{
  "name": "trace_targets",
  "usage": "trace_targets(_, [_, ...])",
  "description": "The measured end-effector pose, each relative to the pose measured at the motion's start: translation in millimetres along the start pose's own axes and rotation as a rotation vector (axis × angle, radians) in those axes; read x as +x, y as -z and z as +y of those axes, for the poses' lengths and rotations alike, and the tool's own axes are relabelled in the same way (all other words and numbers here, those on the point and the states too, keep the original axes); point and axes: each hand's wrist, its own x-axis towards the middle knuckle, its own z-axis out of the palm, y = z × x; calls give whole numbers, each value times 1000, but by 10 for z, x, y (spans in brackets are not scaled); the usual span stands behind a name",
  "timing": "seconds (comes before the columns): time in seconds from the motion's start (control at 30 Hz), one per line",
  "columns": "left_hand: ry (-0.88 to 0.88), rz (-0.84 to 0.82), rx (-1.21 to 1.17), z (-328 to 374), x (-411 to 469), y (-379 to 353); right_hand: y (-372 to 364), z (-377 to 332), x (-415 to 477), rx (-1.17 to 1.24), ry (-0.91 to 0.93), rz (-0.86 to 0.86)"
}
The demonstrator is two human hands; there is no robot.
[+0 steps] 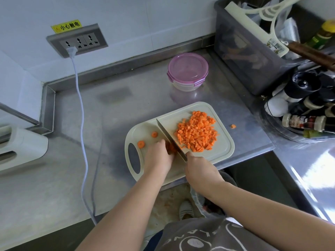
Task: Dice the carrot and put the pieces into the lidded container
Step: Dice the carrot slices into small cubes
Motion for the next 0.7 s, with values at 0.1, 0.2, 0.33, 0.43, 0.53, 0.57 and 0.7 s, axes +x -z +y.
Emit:
trace_targets(0.1, [-1,-8,-12,13,24,9,36,40,47,94,-13,37])
trace_targets(0.2, [11,-2,-14,72,82,0,154,108,61,133,-12,82])
trace_targets(0.33, [40,-30,-176,164,208,-47,357,236,61,90,64,165])
trace_targets(0.43, [54,-39,-305,116,270,11,479,333,90,1,88,225])
trace_targets(0.53, [80,61,-457,-2,273,254,583,447,75,-145,136,299])
trace_targets(0.57, [97,166,-504,-37,273,363,602,493,69,-207,164,334])
trace_targets(0.7, [56,449,-530,-54,303,670,639,665,64,-374,280,490])
